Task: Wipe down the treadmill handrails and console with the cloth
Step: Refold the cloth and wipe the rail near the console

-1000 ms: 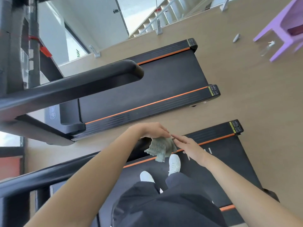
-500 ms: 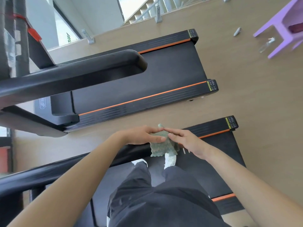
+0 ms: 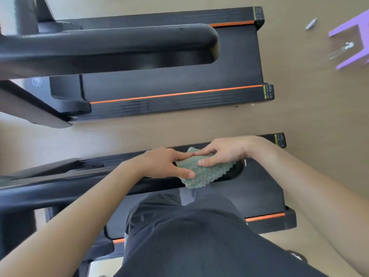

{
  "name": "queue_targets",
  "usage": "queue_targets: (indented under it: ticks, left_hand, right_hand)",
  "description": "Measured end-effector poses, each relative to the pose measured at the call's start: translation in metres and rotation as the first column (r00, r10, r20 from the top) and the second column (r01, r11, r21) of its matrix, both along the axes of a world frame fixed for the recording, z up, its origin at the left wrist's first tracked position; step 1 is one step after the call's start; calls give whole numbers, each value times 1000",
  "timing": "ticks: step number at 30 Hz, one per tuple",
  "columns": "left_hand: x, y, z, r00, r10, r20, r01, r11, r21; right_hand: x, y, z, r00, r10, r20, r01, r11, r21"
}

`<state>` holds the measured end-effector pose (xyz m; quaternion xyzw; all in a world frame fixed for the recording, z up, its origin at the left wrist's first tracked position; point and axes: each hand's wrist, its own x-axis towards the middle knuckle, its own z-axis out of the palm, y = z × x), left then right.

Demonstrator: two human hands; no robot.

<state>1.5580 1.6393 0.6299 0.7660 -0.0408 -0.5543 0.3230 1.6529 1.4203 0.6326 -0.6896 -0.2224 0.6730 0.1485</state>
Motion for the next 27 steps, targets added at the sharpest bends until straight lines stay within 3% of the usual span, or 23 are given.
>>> queue_targets:
  ticks: [4,12,19,27]
  left_hand:
    - [-18,40,3,999,32,-1,-32,999,42]
    - [-58,112,12,991,133,17,-135,984,121]
    - [-99,166,23,975,158,155,-199,933,298]
    - [-147,230,42,933,168,320,-298,858,418]
  right_hand:
    - [-5,42,-7,992,119,-39,-119,993,14]
    - [-29,116,-28,983,138,-124,-122,984,128]
    - [-56,176,-37,973,115,-202,-74,977,201]
    - [-91,264,-41,965,197,-171,-132,935,329]
